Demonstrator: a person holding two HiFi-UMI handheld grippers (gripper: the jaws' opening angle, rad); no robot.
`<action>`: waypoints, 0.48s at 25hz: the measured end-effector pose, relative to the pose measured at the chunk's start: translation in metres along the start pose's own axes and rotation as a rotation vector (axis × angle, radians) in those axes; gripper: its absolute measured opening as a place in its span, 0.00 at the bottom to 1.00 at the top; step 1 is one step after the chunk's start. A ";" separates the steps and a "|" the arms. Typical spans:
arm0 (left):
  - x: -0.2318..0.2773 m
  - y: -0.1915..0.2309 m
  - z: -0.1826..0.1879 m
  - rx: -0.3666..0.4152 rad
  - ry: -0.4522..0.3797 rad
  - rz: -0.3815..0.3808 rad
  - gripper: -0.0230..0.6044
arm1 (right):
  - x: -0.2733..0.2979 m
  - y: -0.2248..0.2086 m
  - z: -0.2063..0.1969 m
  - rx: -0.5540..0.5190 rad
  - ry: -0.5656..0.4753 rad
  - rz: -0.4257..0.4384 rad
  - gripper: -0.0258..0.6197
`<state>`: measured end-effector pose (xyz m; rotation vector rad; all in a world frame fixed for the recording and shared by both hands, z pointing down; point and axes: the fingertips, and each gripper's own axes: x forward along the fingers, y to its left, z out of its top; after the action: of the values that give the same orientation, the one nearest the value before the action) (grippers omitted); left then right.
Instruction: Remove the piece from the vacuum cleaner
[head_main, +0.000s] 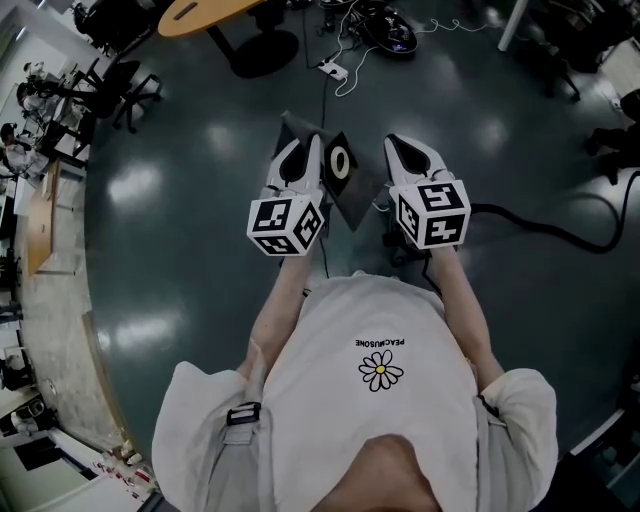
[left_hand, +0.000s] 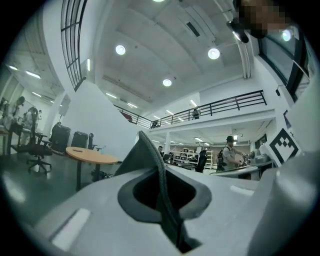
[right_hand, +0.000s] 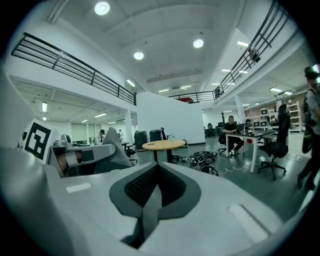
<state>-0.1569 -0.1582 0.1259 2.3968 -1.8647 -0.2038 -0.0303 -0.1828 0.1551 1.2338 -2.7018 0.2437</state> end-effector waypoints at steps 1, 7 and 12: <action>0.000 -0.001 -0.001 -0.002 -0.001 0.002 0.06 | -0.001 -0.001 0.000 -0.004 0.000 0.000 0.07; -0.007 0.001 -0.001 0.009 0.005 0.004 0.06 | -0.007 0.004 0.006 -0.010 -0.020 -0.009 0.07; -0.011 0.002 0.001 0.011 -0.010 0.012 0.06 | -0.011 0.008 0.004 -0.022 -0.029 -0.009 0.07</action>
<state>-0.1618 -0.1480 0.1257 2.3958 -1.8891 -0.2052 -0.0295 -0.1704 0.1481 1.2524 -2.7157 0.1962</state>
